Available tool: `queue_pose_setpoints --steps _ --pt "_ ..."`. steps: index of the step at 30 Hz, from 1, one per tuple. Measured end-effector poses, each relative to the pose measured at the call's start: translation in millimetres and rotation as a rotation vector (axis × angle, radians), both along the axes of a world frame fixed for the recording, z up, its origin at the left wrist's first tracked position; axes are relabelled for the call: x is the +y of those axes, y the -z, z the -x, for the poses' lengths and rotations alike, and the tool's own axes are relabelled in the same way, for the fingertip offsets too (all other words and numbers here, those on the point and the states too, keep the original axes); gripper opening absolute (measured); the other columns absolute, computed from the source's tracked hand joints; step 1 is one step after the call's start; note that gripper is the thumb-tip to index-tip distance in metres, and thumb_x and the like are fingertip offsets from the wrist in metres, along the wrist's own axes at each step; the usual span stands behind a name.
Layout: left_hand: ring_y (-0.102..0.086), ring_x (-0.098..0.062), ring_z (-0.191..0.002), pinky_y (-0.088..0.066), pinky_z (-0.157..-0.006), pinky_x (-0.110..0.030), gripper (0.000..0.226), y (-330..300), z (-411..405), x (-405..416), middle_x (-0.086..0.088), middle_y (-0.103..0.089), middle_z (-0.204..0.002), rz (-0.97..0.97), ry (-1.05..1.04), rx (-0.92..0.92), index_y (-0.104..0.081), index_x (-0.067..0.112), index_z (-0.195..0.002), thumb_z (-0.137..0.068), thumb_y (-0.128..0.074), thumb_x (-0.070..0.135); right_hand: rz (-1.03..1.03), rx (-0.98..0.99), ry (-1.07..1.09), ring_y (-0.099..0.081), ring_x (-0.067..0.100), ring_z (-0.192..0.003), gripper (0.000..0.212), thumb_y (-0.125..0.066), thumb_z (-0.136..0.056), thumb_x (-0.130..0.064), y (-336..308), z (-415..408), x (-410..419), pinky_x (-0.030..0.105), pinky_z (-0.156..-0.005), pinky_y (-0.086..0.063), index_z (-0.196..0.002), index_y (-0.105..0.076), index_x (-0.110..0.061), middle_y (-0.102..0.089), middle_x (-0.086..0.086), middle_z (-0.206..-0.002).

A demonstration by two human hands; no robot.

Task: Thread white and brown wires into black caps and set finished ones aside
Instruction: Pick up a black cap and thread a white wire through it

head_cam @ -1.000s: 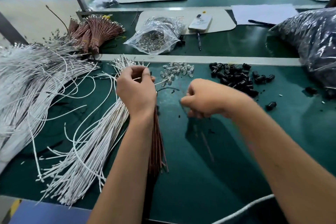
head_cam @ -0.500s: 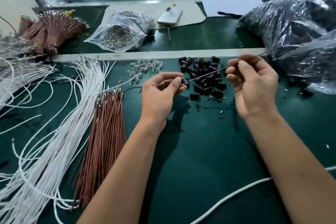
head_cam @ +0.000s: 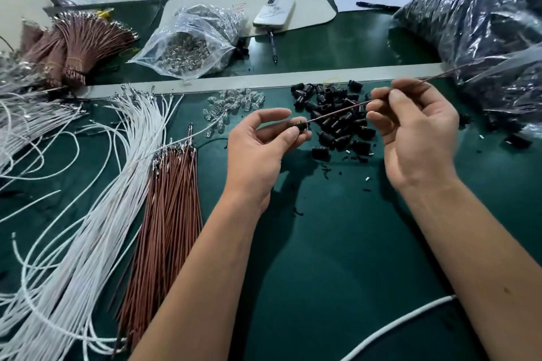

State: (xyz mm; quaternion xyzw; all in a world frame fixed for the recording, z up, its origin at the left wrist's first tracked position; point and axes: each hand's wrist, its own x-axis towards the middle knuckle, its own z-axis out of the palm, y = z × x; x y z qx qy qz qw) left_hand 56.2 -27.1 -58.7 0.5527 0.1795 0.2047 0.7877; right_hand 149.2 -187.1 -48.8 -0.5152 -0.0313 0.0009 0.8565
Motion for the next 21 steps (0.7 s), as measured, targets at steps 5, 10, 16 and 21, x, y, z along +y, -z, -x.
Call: queue_pose_setpoints --steps 5,10,16,21 --pt "-0.075 -0.029 -0.085 -0.059 -0.077 -0.026 0.016 0.0 0.7 0.7 -0.018 -0.076 -0.094 -0.002 -0.005 -0.005 -0.064 0.000 -0.097 -0.089 -0.064 -0.014 -0.032 0.045 -0.023 -0.068 0.015 -0.066 0.018 -0.052 -0.102 0.006 0.1 0.8 -0.8 0.021 -0.064 -0.057 -0.096 -0.062 -0.007 -0.071 0.009 -0.080" --pt "-0.075 -0.026 -0.082 -0.058 -0.077 -0.024 0.012 -0.3 1.6 0.8 -0.020 -0.075 -0.091 -0.011 -0.005 0.006 -0.069 -0.001 -0.094 -0.088 -0.066 -0.012 -0.007 0.066 -0.172 -0.071 0.014 -0.070 0.015 -0.057 -0.100 0.006 -0.3 7.3 2.5 0.018 -0.063 -0.056 -0.096 -0.066 -0.006 -0.074 0.009 -0.083" --pt "-0.069 -0.017 -0.078 -0.056 -0.077 -0.022 0.017 -2.3 1.6 0.0 -0.010 -0.067 -0.084 -0.048 -0.018 0.026 -0.073 0.004 -0.106 -0.100 -0.057 0.004 0.035 0.046 -0.222 -0.074 0.015 -0.071 0.012 -0.063 -0.096 0.007 0.0 13.0 6.5 0.018 -0.061 -0.056 -0.097 -0.066 -0.005 -0.077 0.009 -0.086" --pt "-0.072 -0.018 -0.072 -0.056 -0.069 -0.021 0.019 -4.3 2.6 1.9 -0.010 -0.066 -0.084 -0.006 -0.051 0.060 -0.060 -0.002 -0.118 -0.099 -0.059 0.002 0.050 0.037 -0.180 -0.076 0.018 -0.076 0.010 -0.068 -0.095 0.001 -2.1 11.6 0.5 0.020 -0.056 -0.055 -0.098 -0.067 -0.008 -0.078 0.009 -0.090"
